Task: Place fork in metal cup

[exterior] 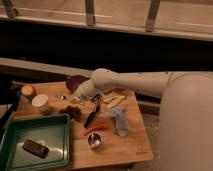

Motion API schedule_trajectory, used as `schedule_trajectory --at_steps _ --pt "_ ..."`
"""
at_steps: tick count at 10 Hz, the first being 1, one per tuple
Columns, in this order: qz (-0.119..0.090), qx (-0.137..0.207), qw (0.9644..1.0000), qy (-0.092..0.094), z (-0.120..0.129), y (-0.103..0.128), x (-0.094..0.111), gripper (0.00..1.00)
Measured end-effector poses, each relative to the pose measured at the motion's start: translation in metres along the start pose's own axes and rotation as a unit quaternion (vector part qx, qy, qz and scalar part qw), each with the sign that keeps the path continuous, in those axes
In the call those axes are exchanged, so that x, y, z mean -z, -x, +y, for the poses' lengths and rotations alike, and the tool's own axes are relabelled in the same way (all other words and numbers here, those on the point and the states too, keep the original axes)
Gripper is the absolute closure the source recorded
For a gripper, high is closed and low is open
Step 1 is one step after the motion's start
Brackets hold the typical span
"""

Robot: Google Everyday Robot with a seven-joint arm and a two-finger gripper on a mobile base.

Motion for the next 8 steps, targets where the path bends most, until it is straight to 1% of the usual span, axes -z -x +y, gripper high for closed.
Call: schedule_trajectory --at_steps 1,8 --pt "0.003 -0.004 1.0000 0.004 0.0066 -0.0053 0.0037 1.00" --pt "0.004 -0.005 1.0000 0.006 0.0082 -0.0044 0.0021 1.00"
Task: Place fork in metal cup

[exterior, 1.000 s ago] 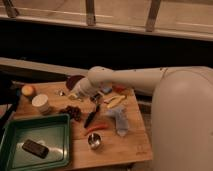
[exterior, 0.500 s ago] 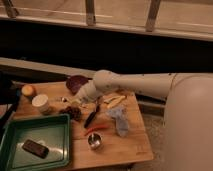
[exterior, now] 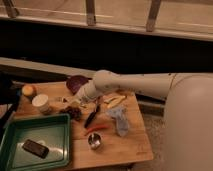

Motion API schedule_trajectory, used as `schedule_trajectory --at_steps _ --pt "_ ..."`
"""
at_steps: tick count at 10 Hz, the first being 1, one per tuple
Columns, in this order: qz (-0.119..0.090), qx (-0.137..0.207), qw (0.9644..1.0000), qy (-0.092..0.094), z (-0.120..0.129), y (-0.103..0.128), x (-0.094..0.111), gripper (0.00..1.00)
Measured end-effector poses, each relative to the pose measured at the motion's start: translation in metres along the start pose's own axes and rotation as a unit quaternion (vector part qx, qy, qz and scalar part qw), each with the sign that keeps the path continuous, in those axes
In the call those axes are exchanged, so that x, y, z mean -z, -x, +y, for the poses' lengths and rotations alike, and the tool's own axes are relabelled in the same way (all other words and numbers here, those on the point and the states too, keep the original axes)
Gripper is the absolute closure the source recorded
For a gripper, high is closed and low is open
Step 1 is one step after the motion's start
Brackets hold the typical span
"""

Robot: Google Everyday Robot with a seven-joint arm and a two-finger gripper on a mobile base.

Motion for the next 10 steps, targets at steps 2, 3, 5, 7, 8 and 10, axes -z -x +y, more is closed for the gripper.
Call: schedule_trajectory --at_steps 2,3,5,7,8,10 --pt "0.000 0.001 1.0000 -0.003 0.002 -0.001 0.001 1.00" --pt "-0.002 0.001 1.0000 -0.004 0.010 -0.005 0.003 1.00" --pt "0.000 -0.010 0.9999 -0.004 0.025 -0.018 0.008 1.00" --pt "0.003 -0.025 0.9997 -0.001 0.043 -0.032 0.011 1.00" --pt "0.009 -0.036 0.9993 0.000 0.048 -0.042 0.014 1.00" --pt "0.021 -0.061 0.9979 0.003 0.058 -0.061 0.015 1.00"
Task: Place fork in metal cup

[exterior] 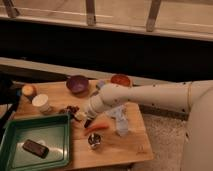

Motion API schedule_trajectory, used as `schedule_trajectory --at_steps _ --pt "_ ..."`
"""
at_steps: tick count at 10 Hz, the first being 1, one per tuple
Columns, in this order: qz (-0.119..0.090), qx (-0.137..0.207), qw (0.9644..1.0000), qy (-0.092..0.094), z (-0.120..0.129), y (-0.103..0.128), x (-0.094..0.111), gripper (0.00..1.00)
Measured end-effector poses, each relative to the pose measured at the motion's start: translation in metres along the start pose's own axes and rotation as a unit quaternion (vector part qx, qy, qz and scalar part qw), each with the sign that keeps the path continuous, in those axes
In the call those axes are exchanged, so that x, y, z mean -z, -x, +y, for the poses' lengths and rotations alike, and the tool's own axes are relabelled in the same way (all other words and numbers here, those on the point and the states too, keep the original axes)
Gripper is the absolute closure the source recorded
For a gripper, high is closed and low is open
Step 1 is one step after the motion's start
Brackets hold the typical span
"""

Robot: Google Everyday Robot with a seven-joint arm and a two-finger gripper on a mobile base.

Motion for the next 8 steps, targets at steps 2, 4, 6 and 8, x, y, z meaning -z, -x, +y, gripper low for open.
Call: schedule_trajectory --at_steps 2,4,6,8 --pt "0.005 -0.018 0.9998 0.001 0.005 -0.015 0.003 1.00" --pt "0.022 -0.051 0.9983 0.014 0.015 -0.043 0.008 1.00" --pt "0.022 -0.052 0.9983 0.014 0.015 -0.043 0.008 1.00" --pt "0.023 -0.052 0.9983 0.014 0.015 -0.043 0.007 1.00"
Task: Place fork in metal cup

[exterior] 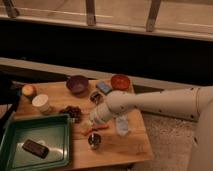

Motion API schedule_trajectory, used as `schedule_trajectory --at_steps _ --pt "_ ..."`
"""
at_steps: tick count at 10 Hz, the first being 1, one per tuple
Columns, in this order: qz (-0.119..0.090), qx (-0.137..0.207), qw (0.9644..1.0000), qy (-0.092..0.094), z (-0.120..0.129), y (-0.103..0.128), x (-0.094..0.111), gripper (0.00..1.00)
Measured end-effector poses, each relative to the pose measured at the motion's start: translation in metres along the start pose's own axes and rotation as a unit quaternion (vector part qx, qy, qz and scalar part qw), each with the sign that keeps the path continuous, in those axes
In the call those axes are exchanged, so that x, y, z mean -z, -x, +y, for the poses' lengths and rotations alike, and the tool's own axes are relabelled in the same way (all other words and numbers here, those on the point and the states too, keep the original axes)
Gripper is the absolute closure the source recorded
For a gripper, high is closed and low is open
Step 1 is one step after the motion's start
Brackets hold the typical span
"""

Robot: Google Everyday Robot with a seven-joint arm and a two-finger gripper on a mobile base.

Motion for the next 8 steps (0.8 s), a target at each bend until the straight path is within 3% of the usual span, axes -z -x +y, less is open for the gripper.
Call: schedule_trajectory --at_steps 2,4,8 --pt "0.011 -0.006 0.9999 0.004 -0.002 -0.004 -0.003 1.00" --pt "0.029 -0.025 0.9992 0.010 -0.003 -0.031 -0.013 1.00" --pt "0.032 -0.067 0.9973 -0.005 0.000 -0.072 0.009 1.00"
